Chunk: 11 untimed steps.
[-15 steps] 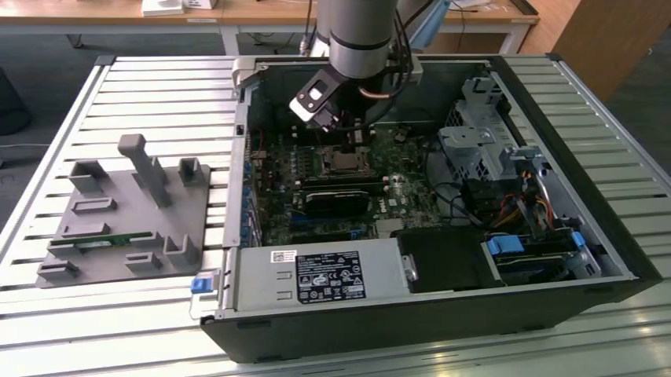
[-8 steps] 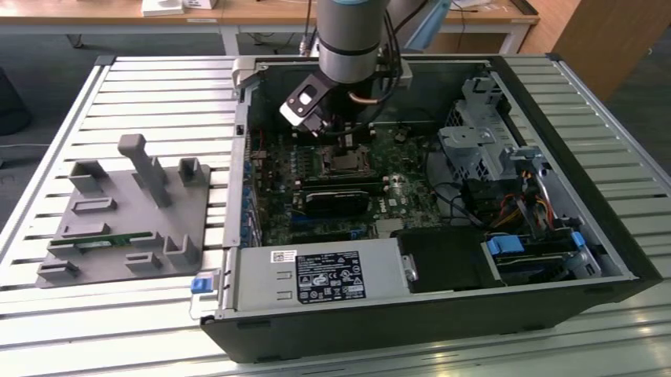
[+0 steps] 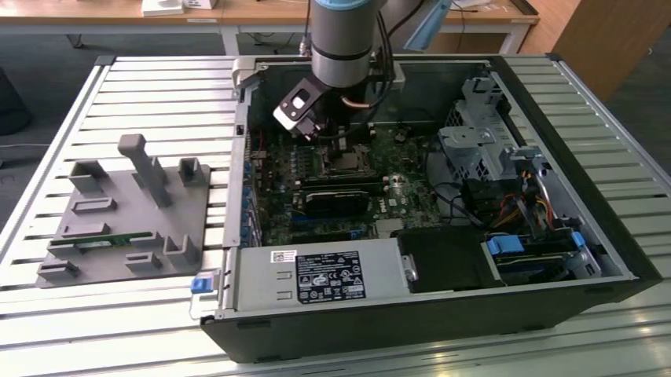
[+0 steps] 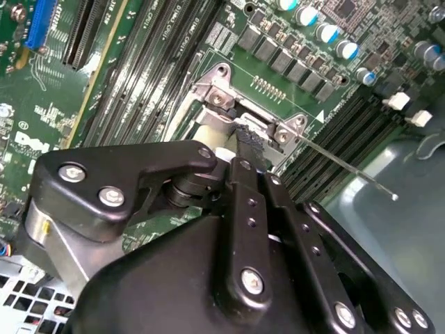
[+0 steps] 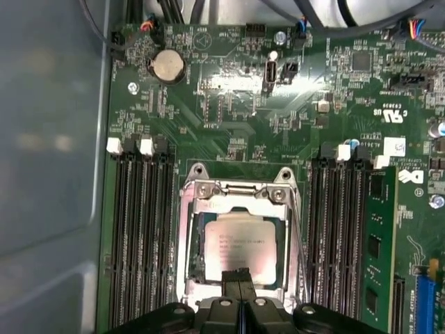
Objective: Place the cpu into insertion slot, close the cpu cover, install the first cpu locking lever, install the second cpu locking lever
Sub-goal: 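Close the cpu cover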
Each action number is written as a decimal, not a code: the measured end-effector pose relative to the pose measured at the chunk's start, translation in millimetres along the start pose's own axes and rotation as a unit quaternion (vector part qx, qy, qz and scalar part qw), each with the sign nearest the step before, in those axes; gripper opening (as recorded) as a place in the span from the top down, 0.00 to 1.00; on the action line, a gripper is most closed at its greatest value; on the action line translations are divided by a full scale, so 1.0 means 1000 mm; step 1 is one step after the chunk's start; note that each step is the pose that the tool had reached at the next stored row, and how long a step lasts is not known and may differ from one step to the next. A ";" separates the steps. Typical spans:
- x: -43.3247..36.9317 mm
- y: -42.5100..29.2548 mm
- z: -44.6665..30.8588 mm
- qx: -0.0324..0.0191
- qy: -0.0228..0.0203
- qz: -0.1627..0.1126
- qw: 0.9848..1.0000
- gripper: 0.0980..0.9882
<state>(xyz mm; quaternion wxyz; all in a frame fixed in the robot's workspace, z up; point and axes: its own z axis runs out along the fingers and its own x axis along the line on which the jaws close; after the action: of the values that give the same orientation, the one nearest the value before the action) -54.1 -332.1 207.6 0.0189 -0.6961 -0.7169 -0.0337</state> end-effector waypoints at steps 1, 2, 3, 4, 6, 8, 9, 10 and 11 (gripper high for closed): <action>-0.0001 0.0000 0.0009 0.000 0.000 0.000 1.000 0.99; -0.0002 -0.0001 0.0019 0.000 0.000 0.000 1.000 0.99; -0.0002 -0.0001 0.0031 0.000 0.000 0.000 1.000 0.99; -0.0003 -0.0001 0.0041 0.000 0.000 0.000 1.000 0.99; -0.0004 -0.0002 0.0055 0.000 0.000 0.000 1.000 0.99; -0.0005 -0.0002 0.0060 0.000 0.000 0.000 1.000 0.99; -0.0005 -0.0002 0.0061 0.000 0.000 0.000 1.000 0.99; -0.0005 -0.0001 0.0062 0.000 0.000 0.000 1.000 0.99; -0.0005 0.0004 0.0064 0.000 0.000 0.000 1.000 0.99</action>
<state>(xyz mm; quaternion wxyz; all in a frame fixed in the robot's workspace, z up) -53.6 -332.1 201.2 0.0189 -0.6961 -0.7169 -0.0336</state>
